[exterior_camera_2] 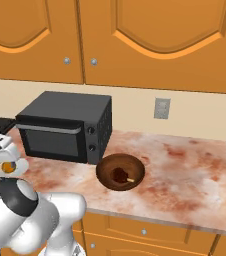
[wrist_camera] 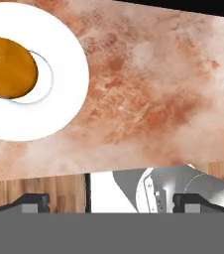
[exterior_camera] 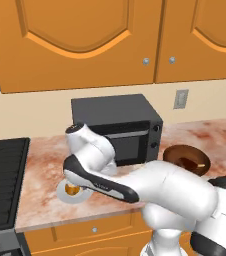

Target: Remove the orange from the bowl and place it on the small plate. Then place the bowl with only the steak in the microwave, close the door, and press the start button to microwave the steak.

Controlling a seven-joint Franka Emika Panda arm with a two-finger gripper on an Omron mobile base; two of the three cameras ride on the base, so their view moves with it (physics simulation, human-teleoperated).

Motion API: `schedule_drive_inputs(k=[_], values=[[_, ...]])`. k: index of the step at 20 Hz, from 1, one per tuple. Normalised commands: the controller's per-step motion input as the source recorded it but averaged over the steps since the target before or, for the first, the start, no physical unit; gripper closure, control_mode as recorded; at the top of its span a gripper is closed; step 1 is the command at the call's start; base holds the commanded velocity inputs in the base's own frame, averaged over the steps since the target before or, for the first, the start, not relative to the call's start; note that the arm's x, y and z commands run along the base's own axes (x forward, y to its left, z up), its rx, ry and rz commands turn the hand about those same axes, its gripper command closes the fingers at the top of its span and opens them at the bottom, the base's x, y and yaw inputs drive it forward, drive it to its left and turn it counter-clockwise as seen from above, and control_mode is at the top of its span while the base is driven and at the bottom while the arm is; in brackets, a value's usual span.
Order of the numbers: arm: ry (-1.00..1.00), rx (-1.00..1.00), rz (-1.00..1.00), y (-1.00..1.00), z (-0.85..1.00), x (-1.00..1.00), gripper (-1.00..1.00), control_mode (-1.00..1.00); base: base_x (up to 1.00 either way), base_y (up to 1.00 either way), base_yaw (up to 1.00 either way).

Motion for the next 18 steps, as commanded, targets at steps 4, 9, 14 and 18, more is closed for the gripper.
schedule_drive_inputs(k=[4,9,14,18], values=[[-0.23,0.27,-0.09,-1.00,0.13,-0.06,-1.00,-1.00,0.00,0.00,0.00],[-0.23,0.25,-0.03,-1.00,0.30,0.00,-1.00,-1.00,0.00,0.00,0.00],[-0.17,0.22,-0.03,-1.00,0.37,0.01,-1.00,-1.00,0.00,0.00,0.00],[-0.08,0.23,-0.05,-1.00,0.15,0.00,-1.00,-1.00,0.00,0.00,0.00]])
